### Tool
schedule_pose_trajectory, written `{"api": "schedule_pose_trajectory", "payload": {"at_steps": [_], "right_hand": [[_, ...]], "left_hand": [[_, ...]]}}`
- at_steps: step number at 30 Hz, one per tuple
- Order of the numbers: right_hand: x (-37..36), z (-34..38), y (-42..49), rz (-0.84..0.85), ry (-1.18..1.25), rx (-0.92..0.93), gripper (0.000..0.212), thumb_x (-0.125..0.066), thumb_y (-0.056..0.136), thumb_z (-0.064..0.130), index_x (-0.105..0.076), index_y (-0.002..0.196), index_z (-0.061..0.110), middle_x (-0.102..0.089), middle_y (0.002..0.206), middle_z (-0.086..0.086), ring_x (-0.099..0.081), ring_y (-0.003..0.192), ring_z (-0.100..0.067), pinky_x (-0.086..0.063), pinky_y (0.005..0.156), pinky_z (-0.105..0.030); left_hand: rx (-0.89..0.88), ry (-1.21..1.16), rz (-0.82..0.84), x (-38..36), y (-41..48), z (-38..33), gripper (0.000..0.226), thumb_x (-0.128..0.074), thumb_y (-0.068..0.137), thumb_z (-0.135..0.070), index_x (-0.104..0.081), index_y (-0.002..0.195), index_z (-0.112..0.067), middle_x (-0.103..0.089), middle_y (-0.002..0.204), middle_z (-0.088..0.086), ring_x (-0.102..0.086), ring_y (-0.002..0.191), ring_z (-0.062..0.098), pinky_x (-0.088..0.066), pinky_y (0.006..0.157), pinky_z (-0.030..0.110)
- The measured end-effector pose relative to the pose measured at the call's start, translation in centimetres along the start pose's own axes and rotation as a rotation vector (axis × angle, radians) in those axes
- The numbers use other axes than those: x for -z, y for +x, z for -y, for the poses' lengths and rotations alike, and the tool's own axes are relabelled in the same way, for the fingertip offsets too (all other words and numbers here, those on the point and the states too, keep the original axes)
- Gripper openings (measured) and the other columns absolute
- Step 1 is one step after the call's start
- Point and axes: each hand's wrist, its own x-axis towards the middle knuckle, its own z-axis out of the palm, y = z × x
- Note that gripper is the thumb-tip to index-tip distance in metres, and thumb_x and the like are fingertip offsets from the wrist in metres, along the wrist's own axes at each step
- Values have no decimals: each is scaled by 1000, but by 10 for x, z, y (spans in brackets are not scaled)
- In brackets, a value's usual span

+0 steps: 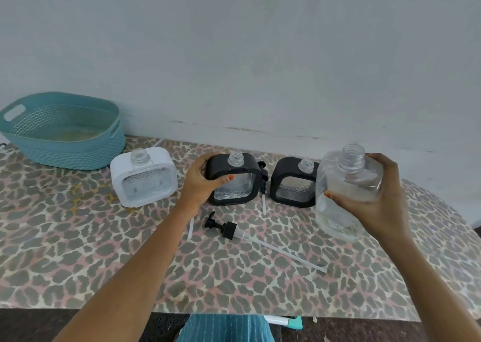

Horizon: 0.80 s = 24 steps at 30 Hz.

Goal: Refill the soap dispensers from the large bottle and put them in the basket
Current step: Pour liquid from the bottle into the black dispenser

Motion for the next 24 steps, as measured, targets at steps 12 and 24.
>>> {"api": "schedule_pose_trajectory", "payload": {"at_steps": [12,24], "right_hand": [[5,-5,-4,-20,-2,-22,94,-82,47,36,-39,127,14,-45,113,11,-44,94,-6,-34,70,-10],[21,-6,-10,-44,48,-38,96,-84,46,34,-38,128,15,-46,114,9,-46,91,-10,-36,73,-17]], "left_hand": [[41,123,123,3,-3,-1,59,-76,66,-1,-44,111,-20,-55,102,-9,-55,96,2,-48,92,26],[-580,325,-97,-64,-19,-53,55,-73,73,-24,-44,119,-17,-42,117,-4,-38,112,1,-27,104,12]]}}
